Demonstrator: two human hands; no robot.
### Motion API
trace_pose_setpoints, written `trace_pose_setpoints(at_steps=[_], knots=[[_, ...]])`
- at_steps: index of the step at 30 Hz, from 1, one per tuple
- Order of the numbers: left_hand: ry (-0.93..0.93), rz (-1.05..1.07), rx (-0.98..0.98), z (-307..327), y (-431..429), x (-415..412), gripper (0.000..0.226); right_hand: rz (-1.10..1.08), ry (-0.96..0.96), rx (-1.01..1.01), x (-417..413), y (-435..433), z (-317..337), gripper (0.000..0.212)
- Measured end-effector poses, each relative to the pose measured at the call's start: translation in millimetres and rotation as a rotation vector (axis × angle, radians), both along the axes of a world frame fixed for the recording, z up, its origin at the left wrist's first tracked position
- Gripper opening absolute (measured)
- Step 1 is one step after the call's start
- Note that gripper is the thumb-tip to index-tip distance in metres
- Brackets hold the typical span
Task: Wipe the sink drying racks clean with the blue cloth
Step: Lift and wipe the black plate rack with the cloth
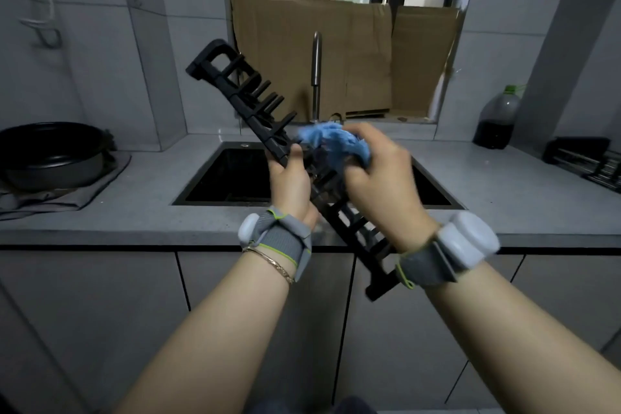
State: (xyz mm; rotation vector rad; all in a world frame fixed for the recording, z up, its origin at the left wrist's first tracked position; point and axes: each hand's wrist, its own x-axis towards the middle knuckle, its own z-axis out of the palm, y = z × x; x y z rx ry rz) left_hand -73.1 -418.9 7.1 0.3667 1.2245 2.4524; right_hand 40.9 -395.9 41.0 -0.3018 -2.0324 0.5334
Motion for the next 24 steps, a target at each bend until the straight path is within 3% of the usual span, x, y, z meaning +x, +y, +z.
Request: trace_pose_setpoints(at_steps=[3, 5, 9, 13, 18, 20, 24], knots=[[-0.02, -0.077, -0.069, -0.5, -2.6, -8.8, 0.042, 0.049, -0.112, 0.24, -19.8, -11.4, -23.6, 0.036], [-0.137, -0.123, -0.036, -4.0, -6.0, -19.1, 0.041, 0.089, -0.168, 0.382, -14.4, -12.5, -46.4, 0.041], [-0.307, -0.092, 0.122, -6.3, -7.2, -25.7, 0.049, 0.007, -0.107, 0.474, 3.5, 20.7, -71.3, 0.029], [-0.305, -0.164, 0.212, -5.4, -6.9, -14.3, 0.035, -0.105, 0.227, 0.149, 20.7, 30.2, -48.8, 0.024], [-0.325, -0.248, 0.227, -5.9, -0.8, -8.3, 0.045, -0.12, 0.769, -0.571, 34.2, 55.7, 19.7, 0.03], [-0.347, -0.287, 0.228, -4.3, 1.4, -2.4, 0.037, -0.097, 0.702, -0.73, 33.7, 65.1, 33.2, 0.028], [-0.427, -0.259, 0.239, -5.9, 11.4, -4.3, 0.038, -0.032, 0.287, -0.843, 26.9, 60.3, 13.3, 0.033]])
